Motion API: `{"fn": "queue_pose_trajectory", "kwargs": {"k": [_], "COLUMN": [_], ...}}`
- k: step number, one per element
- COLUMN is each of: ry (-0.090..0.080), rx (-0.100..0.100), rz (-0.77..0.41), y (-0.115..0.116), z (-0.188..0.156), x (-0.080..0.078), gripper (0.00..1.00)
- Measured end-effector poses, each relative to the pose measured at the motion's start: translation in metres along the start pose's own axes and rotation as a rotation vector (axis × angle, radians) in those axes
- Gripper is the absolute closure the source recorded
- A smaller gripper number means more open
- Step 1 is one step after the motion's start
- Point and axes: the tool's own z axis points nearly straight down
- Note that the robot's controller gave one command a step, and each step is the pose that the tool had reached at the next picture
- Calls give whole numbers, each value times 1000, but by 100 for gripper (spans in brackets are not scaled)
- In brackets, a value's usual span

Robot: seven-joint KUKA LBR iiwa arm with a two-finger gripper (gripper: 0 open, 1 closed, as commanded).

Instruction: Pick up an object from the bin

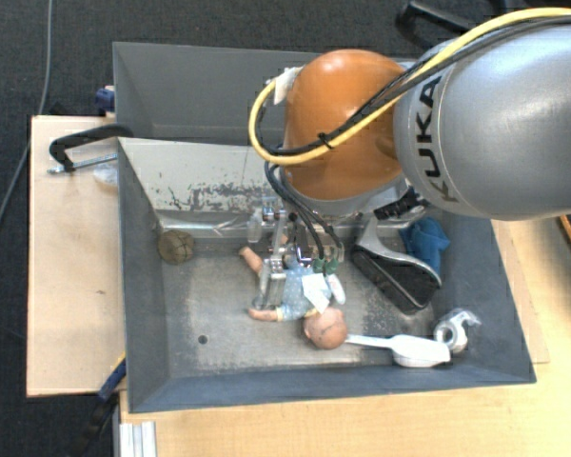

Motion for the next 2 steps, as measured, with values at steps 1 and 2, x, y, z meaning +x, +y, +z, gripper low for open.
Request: {"fn": "queue_pose_trajectory", "kwargs": {"k": [1,2], "ry": [-9,-7], "rx": [-2,-2], "rz": [2,-37], "y": [-1,-29], "z": [-5,30], "x": [-2,-1], "gripper": [0,0]}}
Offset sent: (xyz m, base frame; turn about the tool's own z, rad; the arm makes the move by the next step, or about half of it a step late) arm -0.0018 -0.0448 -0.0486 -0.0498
